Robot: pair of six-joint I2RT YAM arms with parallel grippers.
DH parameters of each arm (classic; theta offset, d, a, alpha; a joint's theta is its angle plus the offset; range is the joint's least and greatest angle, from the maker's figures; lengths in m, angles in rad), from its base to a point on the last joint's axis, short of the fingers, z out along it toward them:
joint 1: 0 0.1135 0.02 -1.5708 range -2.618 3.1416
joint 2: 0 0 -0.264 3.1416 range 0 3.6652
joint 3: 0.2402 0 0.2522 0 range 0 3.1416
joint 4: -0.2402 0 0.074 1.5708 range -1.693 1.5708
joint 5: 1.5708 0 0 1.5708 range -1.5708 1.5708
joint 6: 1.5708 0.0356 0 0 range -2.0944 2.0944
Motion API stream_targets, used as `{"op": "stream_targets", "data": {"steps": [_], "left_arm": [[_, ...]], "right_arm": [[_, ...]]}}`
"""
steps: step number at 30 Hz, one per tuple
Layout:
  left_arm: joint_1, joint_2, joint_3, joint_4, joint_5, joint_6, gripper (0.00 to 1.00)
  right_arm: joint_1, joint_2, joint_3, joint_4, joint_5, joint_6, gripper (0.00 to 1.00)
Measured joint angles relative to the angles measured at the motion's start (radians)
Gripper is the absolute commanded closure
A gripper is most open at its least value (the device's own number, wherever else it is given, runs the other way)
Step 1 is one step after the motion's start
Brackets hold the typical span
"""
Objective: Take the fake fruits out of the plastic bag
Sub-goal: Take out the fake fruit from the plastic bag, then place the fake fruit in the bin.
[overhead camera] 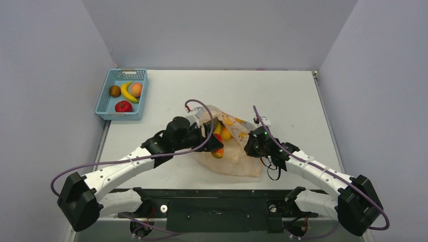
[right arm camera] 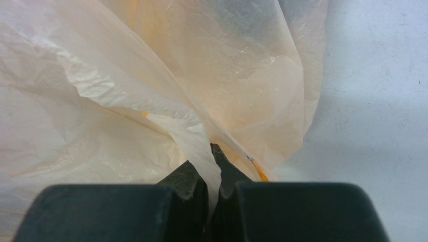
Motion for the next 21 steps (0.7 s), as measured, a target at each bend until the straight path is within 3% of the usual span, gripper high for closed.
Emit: {"op": "stream_targets", "data": {"steps": [7, 12, 21], "left_arm": [[0.241, -0.151, 0.093, -0.104, 0.101, 0.05, 0.86], [0.465, -0.216, 0.111, -0.145, 0.084, 0.071, 0.86], [0.829, -0.182, 0.11, -0.199, -0.011, 0.088, 0.92]], "right_arm": [[0.0, 0.0, 0.002, 0.0, 0.0, 0.0, 1.0], [0.0, 0.001, 0.008, 0.006, 0.0, 0.0, 1.0], [0.0, 0.002, 0.015, 0.007, -0.001, -0.011, 1.0]]}}
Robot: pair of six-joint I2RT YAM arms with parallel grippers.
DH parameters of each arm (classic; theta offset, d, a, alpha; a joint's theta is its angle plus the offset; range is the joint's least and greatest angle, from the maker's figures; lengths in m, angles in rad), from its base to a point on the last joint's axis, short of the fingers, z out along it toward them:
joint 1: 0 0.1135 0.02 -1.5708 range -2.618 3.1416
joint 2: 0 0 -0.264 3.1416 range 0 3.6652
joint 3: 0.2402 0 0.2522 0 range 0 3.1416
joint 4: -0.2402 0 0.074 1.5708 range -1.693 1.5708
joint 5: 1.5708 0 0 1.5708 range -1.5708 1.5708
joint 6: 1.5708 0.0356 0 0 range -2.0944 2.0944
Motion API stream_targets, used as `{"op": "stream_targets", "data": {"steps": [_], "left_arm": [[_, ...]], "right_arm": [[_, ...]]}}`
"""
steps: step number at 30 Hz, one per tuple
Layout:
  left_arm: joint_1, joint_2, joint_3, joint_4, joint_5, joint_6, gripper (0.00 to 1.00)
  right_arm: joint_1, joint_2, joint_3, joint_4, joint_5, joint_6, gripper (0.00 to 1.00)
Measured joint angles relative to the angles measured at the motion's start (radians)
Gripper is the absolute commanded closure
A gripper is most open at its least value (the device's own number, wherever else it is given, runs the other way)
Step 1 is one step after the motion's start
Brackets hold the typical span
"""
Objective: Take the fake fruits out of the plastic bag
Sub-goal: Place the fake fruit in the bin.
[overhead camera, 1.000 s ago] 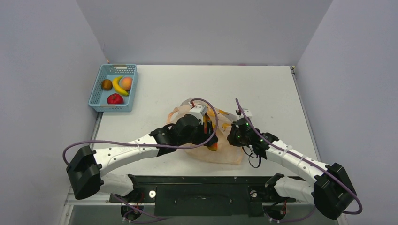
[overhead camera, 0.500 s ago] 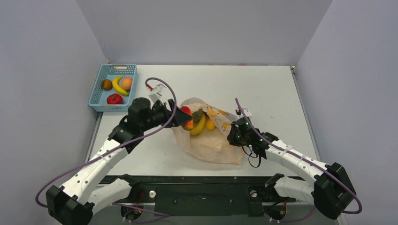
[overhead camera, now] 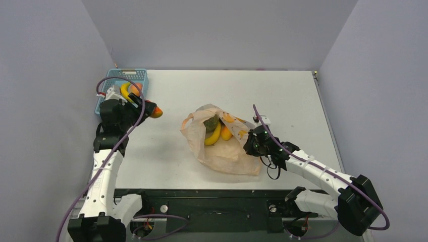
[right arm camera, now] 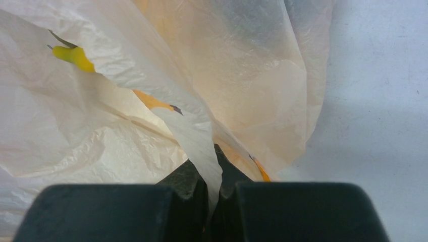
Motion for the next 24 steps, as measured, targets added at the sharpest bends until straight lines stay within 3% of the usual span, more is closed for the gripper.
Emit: {"op": "stream_targets", "data": {"steps": [5, 9, 15, 24], "left_arm": [[0.187, 0.058, -0.03, 0.051, -0.024, -0.083, 0.92], [0.27, 0.151, -0.037, 0.109, -0.069, -0.133, 0.92], [0.313, 0.351, -0.01, 0.223, -0.131, -0.158, 0.92], [0.315, 0.667, 0.241, 0.286, -0.183, -0.04, 0.92]], "right_arm": [[0.0, 0.001, 0.0, 0.0, 0.0, -0.007, 1.0], [-0.001, 0.007, 0.0, 0.0, -0.008, -0.014, 1.0], [-0.003, 0.008, 0.0, 0.0, -0.011, -0.029, 1.0], [-0.008, 0.023, 0.029, -0.015, -0.012, -0.031, 1.0]]}}
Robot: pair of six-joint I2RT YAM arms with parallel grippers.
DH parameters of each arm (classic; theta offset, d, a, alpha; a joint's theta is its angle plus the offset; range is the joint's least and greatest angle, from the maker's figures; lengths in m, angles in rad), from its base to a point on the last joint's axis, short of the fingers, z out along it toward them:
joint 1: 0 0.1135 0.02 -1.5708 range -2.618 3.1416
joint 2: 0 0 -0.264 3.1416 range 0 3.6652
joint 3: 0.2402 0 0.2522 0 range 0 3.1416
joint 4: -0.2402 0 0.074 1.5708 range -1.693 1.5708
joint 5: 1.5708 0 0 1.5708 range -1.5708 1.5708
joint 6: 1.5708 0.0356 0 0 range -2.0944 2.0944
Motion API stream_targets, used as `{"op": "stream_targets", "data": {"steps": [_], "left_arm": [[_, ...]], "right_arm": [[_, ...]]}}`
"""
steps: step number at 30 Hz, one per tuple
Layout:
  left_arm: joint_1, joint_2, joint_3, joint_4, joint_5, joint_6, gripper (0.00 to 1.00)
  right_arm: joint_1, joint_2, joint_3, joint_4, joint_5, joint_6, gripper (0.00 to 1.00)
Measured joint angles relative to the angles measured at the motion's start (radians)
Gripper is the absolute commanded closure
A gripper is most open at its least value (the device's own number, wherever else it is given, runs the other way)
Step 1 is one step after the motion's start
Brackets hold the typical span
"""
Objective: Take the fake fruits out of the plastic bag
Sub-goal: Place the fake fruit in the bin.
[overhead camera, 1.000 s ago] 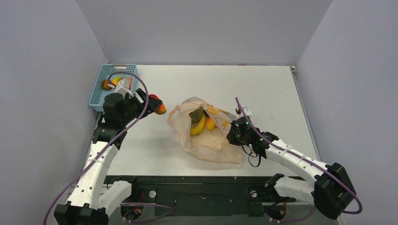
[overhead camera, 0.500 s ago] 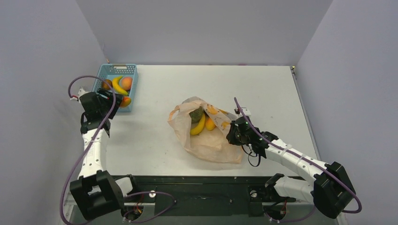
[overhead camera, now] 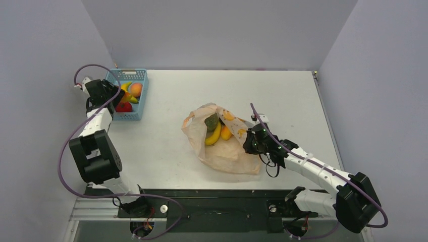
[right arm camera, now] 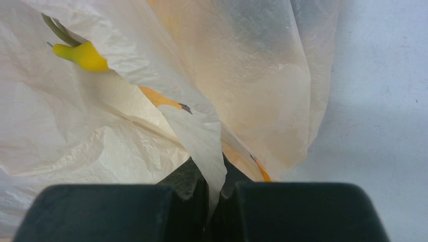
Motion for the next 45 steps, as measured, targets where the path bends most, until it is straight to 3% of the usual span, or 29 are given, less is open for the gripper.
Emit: {"op": "stream_targets", "data": {"steps": [6, 13, 15, 19, 23, 27, 39, 45], "left_arm": [[0.0, 0.178, 0.168, -0.021, -0.003, 0.128, 0.91], [0.0, 0.274, 0.214, -0.091, 0.001, 0.189, 0.71], [0.0, 0.284, 0.226, -0.101, -0.002, 0.198, 0.62], [0.0, 0.288, 0.244, -0.114, -0.007, 0.217, 0.25], [0.0, 0.289, 0.247, -0.134, -0.015, 0.237, 0.09], [0.002, 0.289, 0.248, -0.15, -0.029, 0.248, 0.05], [-0.006, 0.244, 0.251, -0.17, -0.016, 0.267, 0.05], [-0.095, 0.156, 0.251, -0.2, -0.009, 0.312, 0.05]], "right_arm": [[0.0, 0.029, 0.017, -0.01, 0.0, 0.006, 1.0], [0.0, 0.045, 0.04, -0.022, 0.001, 0.021, 1.0], [0.0, 0.045, 0.042, -0.024, 0.001, 0.025, 1.0], [0.0, 0.045, 0.042, -0.027, 0.001, 0.027, 1.0], [0.0, 0.045, 0.043, -0.032, 0.001, 0.028, 1.0], [0.0, 0.045, 0.043, -0.034, 0.001, 0.028, 1.0], [0.0, 0.045, 0.043, -0.039, 0.001, 0.027, 1.0], [0.0, 0.045, 0.043, -0.038, 0.0, 0.026, 1.0]]}}
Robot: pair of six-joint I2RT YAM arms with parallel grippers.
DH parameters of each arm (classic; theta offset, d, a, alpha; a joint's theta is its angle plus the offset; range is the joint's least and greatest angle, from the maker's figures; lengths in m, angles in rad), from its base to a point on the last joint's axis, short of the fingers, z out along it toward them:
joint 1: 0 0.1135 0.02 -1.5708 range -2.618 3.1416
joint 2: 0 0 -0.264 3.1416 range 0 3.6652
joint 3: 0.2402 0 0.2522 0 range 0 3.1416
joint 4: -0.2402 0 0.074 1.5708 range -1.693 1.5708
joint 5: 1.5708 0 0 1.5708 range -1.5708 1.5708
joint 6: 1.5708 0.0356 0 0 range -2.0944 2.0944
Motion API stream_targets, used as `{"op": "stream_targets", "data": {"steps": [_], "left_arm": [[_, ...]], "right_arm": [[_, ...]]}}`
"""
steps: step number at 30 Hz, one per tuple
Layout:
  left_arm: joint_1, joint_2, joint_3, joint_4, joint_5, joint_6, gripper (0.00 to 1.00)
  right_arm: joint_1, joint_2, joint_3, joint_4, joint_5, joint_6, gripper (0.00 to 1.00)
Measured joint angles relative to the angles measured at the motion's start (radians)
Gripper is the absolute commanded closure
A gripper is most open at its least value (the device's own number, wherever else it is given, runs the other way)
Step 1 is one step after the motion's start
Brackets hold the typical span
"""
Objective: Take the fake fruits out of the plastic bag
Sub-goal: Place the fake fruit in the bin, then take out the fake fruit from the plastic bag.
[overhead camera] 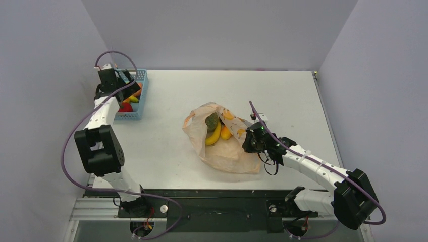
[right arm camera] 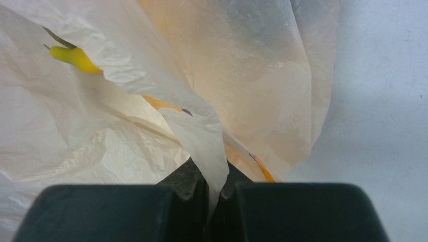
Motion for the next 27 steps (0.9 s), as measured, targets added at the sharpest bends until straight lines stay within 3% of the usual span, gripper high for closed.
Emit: {"op": "stream_targets", "data": {"steps": [10, 20, 27], "left_arm": [[-0.281, -0.228, -0.031, -0.076, 0.117, 0.059, 0.06], [-0.572, -0.575, -0.361, -0.075, 0.383, 0.075, 0.04], [-0.824, -0.695, -0.501, -0.026, 0.39, 0.023, 0.05]], "right_arm": [[0.0, -0.001, 0.0, 0.001, 0.0, 0.0, 1.0], [0.001, -0.006, 0.0, 0.002, 0.0, 0.0, 1.0], [0.007, -0.008, 0.0, 0.002, 0.0, 0.0, 1.0]]}}
